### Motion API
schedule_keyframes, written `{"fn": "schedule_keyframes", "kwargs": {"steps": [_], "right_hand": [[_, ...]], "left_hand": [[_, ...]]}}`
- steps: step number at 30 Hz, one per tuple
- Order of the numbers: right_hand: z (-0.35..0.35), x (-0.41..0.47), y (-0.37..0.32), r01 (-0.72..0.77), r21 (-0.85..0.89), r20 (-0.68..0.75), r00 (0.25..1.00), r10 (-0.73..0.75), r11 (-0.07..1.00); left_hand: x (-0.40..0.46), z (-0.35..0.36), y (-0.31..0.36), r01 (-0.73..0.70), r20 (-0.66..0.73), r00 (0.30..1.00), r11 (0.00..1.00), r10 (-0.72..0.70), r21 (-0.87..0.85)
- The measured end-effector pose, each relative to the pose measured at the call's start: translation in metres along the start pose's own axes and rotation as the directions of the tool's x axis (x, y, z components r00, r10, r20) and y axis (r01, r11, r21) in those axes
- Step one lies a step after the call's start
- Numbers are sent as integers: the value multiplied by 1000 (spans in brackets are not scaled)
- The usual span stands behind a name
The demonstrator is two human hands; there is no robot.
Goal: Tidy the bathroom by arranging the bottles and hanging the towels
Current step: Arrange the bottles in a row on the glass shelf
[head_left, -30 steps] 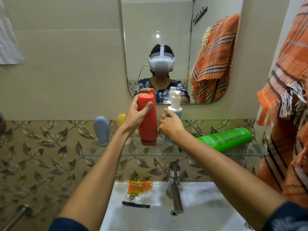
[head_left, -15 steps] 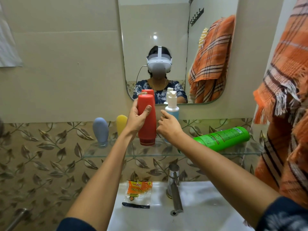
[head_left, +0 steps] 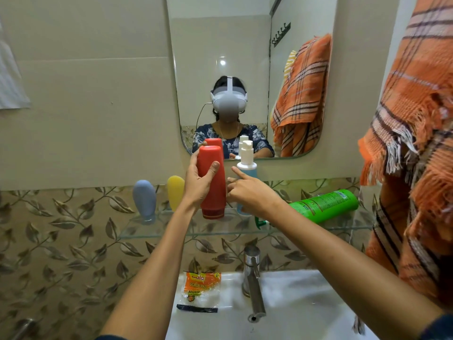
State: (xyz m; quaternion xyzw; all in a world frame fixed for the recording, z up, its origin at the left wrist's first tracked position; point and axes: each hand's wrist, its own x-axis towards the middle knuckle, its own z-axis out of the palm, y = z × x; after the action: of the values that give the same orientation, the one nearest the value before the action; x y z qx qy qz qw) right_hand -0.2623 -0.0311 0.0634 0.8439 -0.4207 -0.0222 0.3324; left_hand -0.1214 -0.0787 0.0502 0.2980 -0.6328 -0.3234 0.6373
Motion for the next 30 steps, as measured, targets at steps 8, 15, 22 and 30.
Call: {"fn": "schedule_keyframes", "kwargs": {"steps": [8,15,22,30], "right_hand": [[4,-32,19,-12,212,-200,978,55,977],[19,-74,48,-255,730,-96,880,464,634],[48,-119,88,-586,636,436,810,392,503],[71,-130,82,-617,421,475,775,418,665]], "left_hand": [[-23,26,18,-291,-244,898,911,365,292],[-71,75,2,-597,19,744,652,668,468],[-90,103,-14,-546,470,827,638,308,543],[-85,112,-24,-474,502,863,420,48,774]]}}
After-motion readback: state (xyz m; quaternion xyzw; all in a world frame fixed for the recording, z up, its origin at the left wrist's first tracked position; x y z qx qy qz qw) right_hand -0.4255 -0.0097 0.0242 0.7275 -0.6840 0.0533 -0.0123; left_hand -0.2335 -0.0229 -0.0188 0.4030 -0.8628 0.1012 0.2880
